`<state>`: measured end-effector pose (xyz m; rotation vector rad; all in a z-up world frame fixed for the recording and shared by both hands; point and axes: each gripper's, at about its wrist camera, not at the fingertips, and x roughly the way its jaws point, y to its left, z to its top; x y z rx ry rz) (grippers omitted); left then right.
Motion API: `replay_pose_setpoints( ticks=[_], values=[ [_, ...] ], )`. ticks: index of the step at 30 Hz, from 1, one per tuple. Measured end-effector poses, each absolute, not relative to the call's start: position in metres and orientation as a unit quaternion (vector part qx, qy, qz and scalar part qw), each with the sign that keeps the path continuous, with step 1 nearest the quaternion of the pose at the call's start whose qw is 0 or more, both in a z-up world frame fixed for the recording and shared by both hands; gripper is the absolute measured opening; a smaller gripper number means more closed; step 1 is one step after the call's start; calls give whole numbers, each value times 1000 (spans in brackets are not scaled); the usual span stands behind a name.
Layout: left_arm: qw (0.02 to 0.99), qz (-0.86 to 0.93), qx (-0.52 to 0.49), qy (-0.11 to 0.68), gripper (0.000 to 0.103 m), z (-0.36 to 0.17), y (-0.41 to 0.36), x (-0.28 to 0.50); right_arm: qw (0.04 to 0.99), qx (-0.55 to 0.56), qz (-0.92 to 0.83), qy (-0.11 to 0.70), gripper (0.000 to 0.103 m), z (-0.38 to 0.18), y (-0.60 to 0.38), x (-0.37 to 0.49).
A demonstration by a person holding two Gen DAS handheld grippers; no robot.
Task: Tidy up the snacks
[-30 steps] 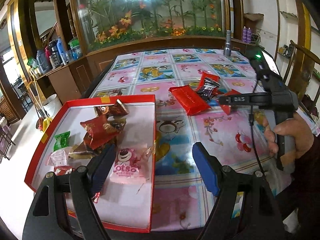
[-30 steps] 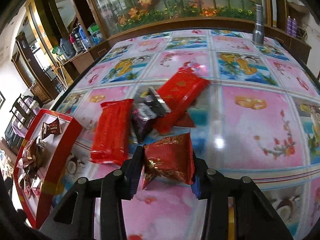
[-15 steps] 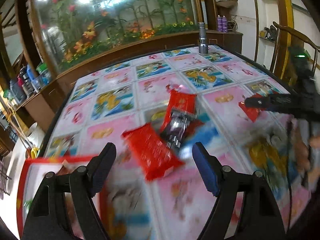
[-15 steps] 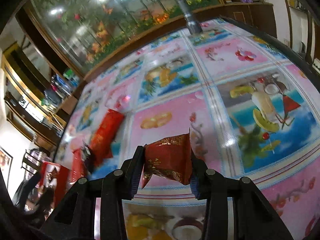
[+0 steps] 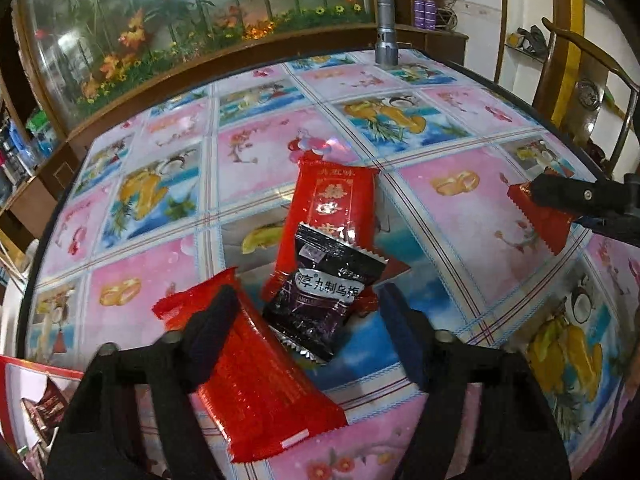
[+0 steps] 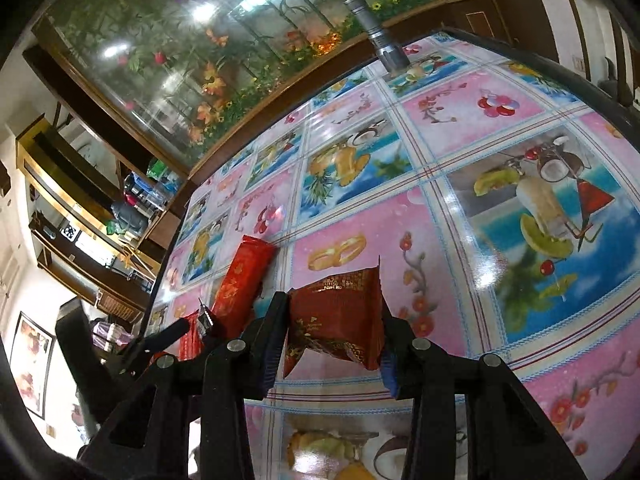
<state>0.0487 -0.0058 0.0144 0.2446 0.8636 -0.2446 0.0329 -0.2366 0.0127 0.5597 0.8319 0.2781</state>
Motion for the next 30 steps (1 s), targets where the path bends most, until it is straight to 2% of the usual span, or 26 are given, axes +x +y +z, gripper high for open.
replay_pose_setpoints(
  ticks=[1,2,3,6,8,19,30],
  values=[
    [896,-117,122,412,60,14,-6,49,868,266,134,397,41,13,-235,33],
    [896,-118,125,410,48,15,-7,49,869,263,135,397,41,14,-235,32],
    [892,-128,123,416,30,14,-8,50,869,262,135,397,41,14,-234,32],
    [891,-126,109,422,26,13,-7,52,869,260,131,400,41,13,-234,33],
    [894,-131,100,418,18,13,-6,47,869,261,129,401,41,11,-235,34],
    [899,-178,12,400,16,28,8,-15,878,246,133,389,41,14,-231,31],
    [905,-188,-18,380,16,41,22,-75,874,257,174,375,41,17,-227,27]
  ],
)
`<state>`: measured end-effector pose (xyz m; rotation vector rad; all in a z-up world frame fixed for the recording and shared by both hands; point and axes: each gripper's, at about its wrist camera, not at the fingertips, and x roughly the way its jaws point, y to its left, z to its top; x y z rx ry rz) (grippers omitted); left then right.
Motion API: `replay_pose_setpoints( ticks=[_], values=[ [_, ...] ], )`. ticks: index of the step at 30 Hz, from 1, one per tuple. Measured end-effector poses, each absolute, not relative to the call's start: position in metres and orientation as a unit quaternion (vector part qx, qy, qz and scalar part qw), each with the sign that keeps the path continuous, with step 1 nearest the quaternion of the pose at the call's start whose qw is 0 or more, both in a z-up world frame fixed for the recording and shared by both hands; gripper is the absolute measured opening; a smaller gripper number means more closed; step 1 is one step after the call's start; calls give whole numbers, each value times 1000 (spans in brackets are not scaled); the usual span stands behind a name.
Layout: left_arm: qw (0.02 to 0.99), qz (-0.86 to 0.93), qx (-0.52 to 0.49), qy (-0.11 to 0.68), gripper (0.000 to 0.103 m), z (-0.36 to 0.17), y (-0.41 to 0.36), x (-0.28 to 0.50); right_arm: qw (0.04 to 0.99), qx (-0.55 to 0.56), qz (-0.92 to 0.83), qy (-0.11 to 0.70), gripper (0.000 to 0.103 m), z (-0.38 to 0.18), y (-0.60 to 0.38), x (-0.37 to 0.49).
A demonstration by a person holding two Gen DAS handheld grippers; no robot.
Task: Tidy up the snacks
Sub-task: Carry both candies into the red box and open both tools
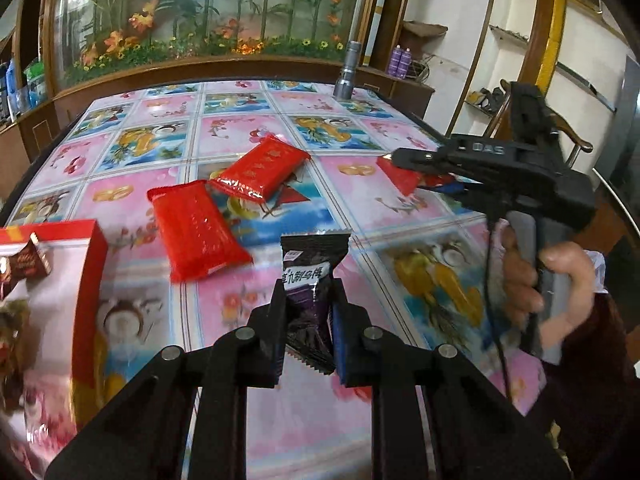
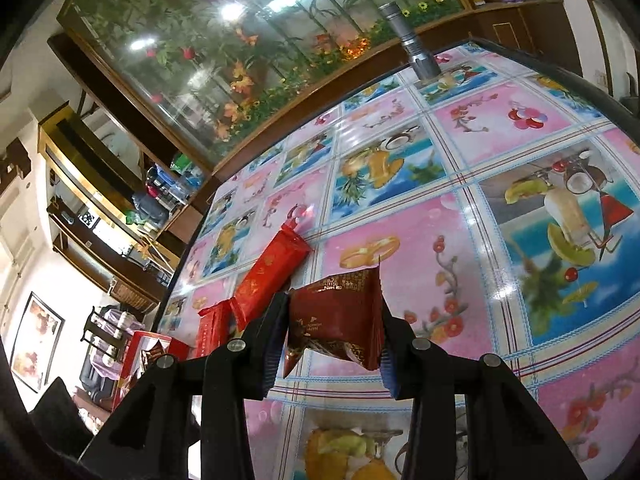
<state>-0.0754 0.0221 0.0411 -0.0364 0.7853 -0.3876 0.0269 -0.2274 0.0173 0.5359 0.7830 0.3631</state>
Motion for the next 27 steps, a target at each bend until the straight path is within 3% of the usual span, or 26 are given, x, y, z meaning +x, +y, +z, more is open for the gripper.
replay_pose_setpoints(
  ticks=[8,27],
  values=[
    [923,-168,-27,345,16,61,43,-116,892,205,192,353,41,27,-205,18],
    [926,-149,-53,342,17,59,91,-165,875,140,312,343,41,34,-89,-24]
  ],
)
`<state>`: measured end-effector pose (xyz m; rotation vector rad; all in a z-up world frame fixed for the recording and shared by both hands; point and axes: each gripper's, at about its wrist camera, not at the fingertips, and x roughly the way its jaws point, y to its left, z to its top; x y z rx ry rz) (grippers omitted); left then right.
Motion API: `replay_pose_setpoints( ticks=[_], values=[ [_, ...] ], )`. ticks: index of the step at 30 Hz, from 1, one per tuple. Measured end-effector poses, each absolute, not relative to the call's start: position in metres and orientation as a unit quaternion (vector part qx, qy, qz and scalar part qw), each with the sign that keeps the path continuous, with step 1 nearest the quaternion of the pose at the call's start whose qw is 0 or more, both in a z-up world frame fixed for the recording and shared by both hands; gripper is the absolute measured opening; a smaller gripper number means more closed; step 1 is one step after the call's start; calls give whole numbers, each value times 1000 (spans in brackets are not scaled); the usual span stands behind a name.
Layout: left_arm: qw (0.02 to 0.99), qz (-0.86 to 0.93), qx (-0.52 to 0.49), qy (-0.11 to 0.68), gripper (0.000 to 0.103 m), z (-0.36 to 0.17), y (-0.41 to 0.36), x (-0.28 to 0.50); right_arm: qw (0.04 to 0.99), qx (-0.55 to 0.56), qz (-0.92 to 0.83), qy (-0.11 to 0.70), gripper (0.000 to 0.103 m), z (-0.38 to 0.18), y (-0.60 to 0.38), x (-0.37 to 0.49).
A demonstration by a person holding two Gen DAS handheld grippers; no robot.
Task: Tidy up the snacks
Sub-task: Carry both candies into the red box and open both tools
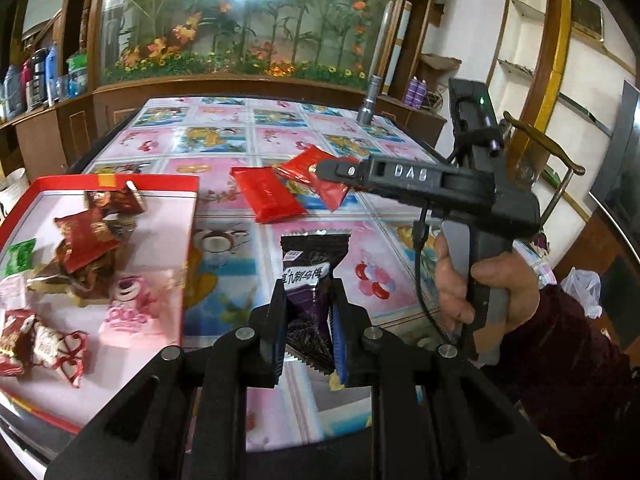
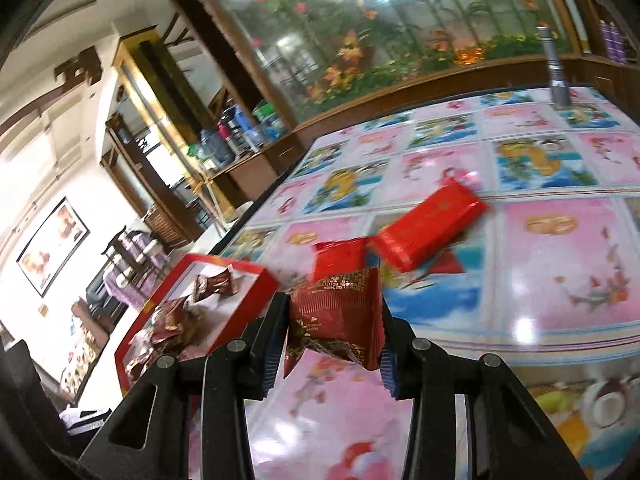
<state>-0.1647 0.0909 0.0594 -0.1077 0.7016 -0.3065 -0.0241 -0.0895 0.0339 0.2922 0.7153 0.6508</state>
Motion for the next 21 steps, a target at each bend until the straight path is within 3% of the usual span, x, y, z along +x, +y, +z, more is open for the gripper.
replay_pose_setpoints(
  ticks=[11,21],
  values=[
    [940,-124,-53,313,17,72,123,-189,852,117,377,345,41,34,-27,-50],
    [949,-35,-90,300,17,78,197,-195,821,81,443,350,41,42,46,-76]
  ],
)
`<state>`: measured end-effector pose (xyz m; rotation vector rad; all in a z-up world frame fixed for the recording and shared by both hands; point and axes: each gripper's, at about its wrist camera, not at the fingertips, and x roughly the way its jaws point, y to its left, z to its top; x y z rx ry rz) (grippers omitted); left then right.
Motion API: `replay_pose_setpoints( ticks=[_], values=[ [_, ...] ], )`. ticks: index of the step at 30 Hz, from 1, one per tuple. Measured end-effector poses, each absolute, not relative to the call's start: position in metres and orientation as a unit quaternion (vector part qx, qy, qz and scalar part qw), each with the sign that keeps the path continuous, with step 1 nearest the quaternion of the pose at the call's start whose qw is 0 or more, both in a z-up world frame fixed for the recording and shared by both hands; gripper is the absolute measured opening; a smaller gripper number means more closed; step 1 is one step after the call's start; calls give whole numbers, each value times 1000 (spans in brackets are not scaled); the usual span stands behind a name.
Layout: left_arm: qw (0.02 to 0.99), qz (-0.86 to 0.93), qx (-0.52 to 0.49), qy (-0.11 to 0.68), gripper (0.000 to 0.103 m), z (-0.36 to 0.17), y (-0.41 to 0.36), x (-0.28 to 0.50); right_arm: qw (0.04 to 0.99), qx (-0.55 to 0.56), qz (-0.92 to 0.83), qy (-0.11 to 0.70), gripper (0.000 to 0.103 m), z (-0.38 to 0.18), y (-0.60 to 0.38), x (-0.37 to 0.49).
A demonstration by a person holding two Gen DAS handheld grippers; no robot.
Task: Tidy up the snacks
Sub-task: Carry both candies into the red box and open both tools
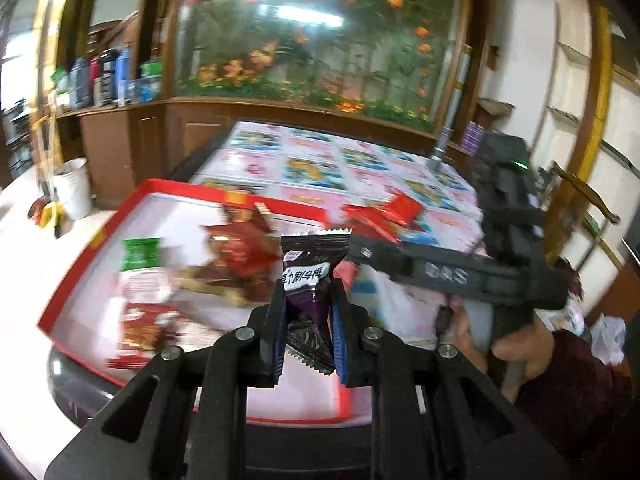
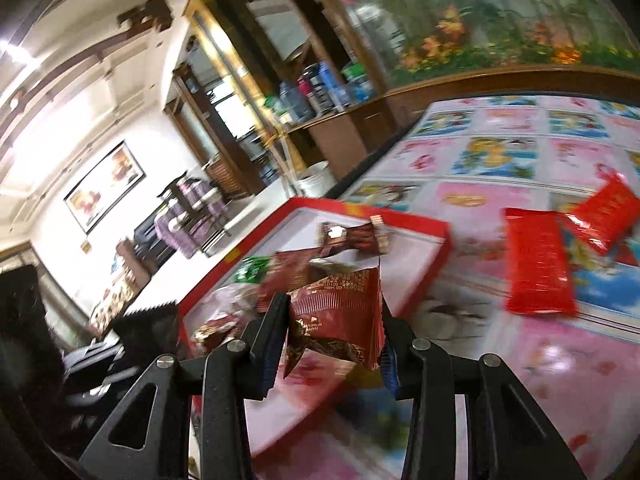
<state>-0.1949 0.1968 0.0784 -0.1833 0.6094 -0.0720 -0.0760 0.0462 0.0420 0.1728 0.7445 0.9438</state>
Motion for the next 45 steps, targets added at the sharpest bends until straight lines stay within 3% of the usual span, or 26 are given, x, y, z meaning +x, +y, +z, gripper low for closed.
replay_pose_setpoints(
  ticks=[15,36,38,40,42,45],
  values=[
    [943,56,-99,314,17,63,267,-174,798,24,484,357,41,48,122,-103],
    [918,64,-112,376,18,38,290,-130,798,16,446,405,42,37,174,-54],
    [917,75,-106,377,25,39,291,-129,795,17,448,408,51,42,172,-51],
    [917,86,-99,375,45,41,292,-130,796,22,450,405,60,50,165,-48],
    [921,101,-95,364,70,44,294,-133,799,32,453,394,62,62,151,-43],
    [928,117,-86,342,72,53,295,-139,813,57,440,378,68,76,114,-29]
  ],
)
